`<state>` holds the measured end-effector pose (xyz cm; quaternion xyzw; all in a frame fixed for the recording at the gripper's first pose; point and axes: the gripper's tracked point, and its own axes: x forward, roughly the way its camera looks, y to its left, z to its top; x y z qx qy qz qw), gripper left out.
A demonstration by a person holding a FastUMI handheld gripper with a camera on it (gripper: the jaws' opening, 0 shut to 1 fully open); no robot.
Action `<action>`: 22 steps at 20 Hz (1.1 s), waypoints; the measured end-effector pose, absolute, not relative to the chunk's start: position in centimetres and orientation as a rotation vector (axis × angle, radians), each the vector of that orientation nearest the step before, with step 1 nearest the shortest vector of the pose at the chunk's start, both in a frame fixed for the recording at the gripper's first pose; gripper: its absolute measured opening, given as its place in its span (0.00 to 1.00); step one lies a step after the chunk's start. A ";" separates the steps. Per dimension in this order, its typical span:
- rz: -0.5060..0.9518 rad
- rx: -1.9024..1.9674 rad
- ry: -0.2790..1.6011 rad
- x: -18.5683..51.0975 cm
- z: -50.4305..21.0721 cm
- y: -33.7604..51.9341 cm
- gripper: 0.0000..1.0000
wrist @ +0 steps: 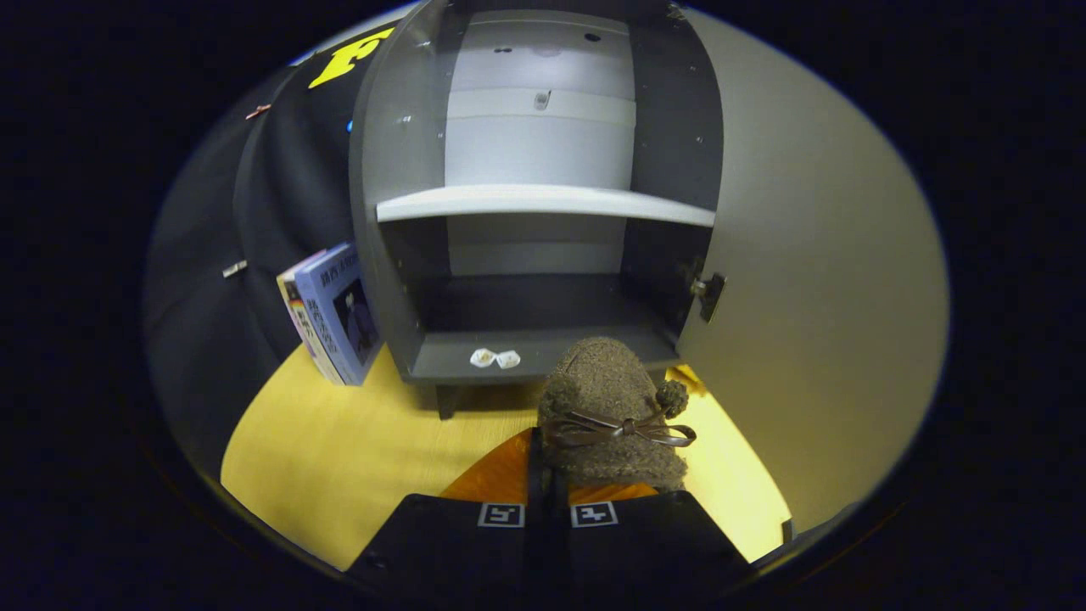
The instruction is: Open the shoe cabinet door, grab the shoes and put them into the shoe cabinet, then close the shoe cabinet door.
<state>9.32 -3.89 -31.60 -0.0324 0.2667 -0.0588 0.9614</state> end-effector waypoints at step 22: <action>-0.079 -0.045 0.438 32.2 -11.0 -5.7 0.05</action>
